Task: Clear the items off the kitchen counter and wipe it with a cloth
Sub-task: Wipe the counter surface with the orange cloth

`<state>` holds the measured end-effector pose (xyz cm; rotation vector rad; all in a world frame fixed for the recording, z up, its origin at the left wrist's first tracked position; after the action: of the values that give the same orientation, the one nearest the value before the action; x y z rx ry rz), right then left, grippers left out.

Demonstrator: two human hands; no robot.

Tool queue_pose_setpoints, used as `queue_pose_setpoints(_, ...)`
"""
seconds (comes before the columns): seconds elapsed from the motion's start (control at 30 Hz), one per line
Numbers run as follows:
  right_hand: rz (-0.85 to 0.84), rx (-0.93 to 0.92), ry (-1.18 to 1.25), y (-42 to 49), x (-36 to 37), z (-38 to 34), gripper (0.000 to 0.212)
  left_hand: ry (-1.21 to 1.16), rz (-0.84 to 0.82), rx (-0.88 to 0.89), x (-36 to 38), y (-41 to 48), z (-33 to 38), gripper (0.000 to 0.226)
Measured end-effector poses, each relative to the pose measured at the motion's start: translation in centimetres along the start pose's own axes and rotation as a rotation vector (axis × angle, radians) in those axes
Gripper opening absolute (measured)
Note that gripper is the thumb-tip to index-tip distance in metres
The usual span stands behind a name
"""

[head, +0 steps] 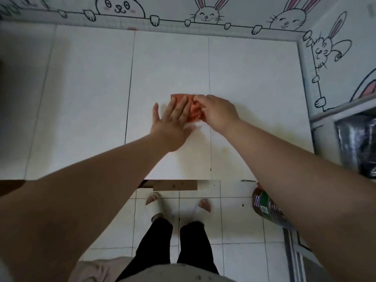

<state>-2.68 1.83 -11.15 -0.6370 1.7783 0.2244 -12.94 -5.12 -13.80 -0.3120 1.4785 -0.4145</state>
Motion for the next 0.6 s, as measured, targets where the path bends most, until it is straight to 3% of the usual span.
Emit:
queue_pose_setpoints(0.1,0.037,0.004,0.178,-4.5,1.0,0.4,0.037,-0.01,0.027,0.027,1.6,-2.8,1.6,0.07)
queue_pose_setpoints(0.37,-0.031,-0.21,-0.056,-19.6,5.5,0.4,0.053,-0.012,0.098,0.182,8.6,-13.3,8.5,0.076)
queue_pose_setpoints(0.43,0.003,-0.247,-0.101,-20.2,5.0,0.5,0.052,-0.002,0.091,0.189,9.0,-13.6,9.0,0.076)
queue_pose_setpoints(0.6,-0.015,-0.157,0.061,-15.5,3.3,2.4,0.041,0.008,0.09,0.149,6.0,-10.7,8.6,0.068)
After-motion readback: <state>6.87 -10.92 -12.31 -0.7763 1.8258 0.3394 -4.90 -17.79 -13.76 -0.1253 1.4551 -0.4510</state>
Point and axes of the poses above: each hand's wrist, its own y-axis towards the middle knuckle, its own x-axis out of the palm, z = x × y, the point moved 8 cm from there along y, towards the middle knuckle, and after that the axes turned 2 degrees about -x, right-handed, at the moved point
